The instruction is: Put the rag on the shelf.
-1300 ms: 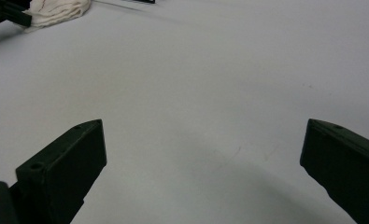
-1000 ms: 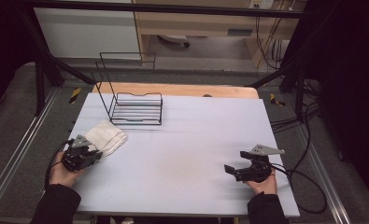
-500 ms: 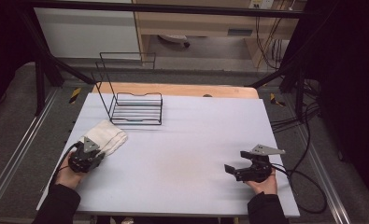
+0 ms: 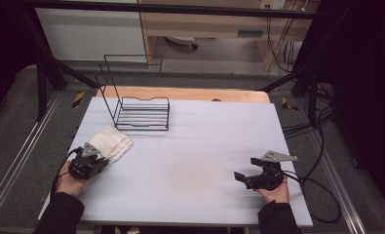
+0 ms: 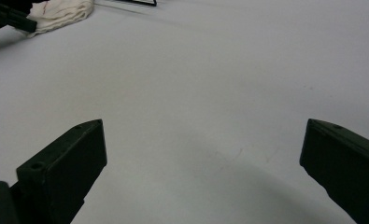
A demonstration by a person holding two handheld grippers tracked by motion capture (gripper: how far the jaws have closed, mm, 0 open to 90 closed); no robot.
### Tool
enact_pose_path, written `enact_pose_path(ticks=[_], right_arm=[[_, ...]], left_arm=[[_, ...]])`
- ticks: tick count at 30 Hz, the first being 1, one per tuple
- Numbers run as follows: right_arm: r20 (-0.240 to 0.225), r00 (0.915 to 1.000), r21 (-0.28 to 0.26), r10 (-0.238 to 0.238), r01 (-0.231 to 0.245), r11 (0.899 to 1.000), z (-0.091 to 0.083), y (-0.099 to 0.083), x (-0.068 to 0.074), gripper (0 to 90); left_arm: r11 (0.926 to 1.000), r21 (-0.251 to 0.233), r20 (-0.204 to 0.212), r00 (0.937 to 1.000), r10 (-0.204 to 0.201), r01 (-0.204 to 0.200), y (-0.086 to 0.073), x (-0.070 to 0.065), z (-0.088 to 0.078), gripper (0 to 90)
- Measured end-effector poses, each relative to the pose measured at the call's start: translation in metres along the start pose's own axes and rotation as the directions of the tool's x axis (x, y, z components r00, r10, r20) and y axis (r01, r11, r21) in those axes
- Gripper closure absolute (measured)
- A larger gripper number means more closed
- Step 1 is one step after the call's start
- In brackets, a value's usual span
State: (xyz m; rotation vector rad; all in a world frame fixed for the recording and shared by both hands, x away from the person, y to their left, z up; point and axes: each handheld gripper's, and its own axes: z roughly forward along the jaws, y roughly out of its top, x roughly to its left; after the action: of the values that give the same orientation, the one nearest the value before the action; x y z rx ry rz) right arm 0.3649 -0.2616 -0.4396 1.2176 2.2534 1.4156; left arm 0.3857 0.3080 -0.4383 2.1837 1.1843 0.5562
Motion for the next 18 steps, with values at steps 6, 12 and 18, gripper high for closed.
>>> enact_pose_path(ticks=[6, 12, 18], right_arm=[[-0.001, 1.0000, -0.007, -0.001, 0.001, 1.000, -0.001, 0.000, 0.000, 1.3], [-0.002, 1.0000, -0.007, -0.005, 0.005, 1.000, -0.001, 0.000, 0.000, 1.4], [-0.006, 1.0000, -0.003, 0.002, -0.002, 1.000, -0.001, 0.000, 0.000, 1.5]], left_arm=[[0.9997, -0.024, 0.051, 0.9987, -0.004, 0.006, 0.008, -0.018, -0.003, 82.7], [1.0000, -0.008, 0.055, 0.9985, 0.006, -0.006, 0.010, -0.032, -0.002, 82.6], [0.9994, -0.030, 0.050, 0.9987, -0.013, 0.015, 0.008, -0.027, -0.002, 78.8]])
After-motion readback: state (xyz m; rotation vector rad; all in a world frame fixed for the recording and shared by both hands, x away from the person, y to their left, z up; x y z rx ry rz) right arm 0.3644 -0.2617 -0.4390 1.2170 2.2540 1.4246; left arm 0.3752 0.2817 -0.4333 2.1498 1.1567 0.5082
